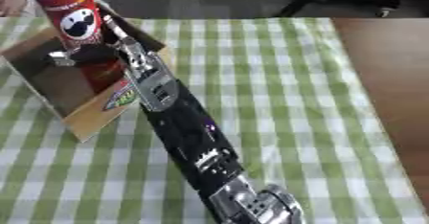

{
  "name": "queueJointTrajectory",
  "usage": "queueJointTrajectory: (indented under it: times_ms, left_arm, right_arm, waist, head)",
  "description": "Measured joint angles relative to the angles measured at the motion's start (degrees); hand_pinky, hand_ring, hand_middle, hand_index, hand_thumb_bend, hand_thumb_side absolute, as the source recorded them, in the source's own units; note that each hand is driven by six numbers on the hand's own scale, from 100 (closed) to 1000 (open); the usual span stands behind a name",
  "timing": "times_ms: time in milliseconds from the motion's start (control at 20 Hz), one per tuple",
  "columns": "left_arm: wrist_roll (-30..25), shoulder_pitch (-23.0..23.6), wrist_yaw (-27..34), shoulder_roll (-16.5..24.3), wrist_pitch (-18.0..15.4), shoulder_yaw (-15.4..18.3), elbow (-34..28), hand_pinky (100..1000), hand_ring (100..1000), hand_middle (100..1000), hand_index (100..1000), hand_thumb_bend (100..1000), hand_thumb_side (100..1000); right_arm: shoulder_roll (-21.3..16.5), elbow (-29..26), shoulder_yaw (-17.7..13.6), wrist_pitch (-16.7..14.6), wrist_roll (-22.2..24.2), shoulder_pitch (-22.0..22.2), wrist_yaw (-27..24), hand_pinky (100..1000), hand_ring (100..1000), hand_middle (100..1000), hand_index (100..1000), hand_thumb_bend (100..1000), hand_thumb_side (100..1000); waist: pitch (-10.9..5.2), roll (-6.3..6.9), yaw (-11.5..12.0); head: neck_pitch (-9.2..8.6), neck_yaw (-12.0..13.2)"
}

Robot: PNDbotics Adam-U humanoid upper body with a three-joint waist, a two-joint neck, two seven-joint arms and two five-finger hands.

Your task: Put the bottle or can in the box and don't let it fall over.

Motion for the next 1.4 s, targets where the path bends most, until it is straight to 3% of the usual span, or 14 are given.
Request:
queueJointTrajectory:
  times_ms: [250, 700, 1400]
  left_arm:
    - [-0.1, 0.4, 0.0, 0.0, 0.1, 0.0, 0.0, 845, 904, 744, 763, 517, 687]
    - [-0.2, 1.7, 0.0, 0.0, 0.0, 0.0, 0.0, 845, 904, 744, 763, 516, 686]
    - [-0.2, 3.8, 0.0, 0.0, -0.1, 0.4, 0.4, 846, 904, 744, 763, 517, 684]
  right_arm:
    - [-1.0, -0.8, -0.4, 0.5, 0.2, 0.0, -1.5, 1000, 1000, 1000, 992, 863, 257]
    - [-3.4, -3.5, -0.5, 1.6, 0.8, 0.4, -6.1, 1000, 996, 1000, 984, 860, 255]
    - [-9.0, -9.1, 0.4, 3.6, 1.5, 7.9, -14.7, 1000, 992, 1000, 975, 804, 207]
  waist:
    - [-0.30, 0.06, -0.9]
    - [-2.59, 1.02, -2.9]
    - [-6.38, 2.33, -6.4]
  head:
    - [0.77, 0.4]
    - [2.06, 1.6]
    - [4.87, 3.4]
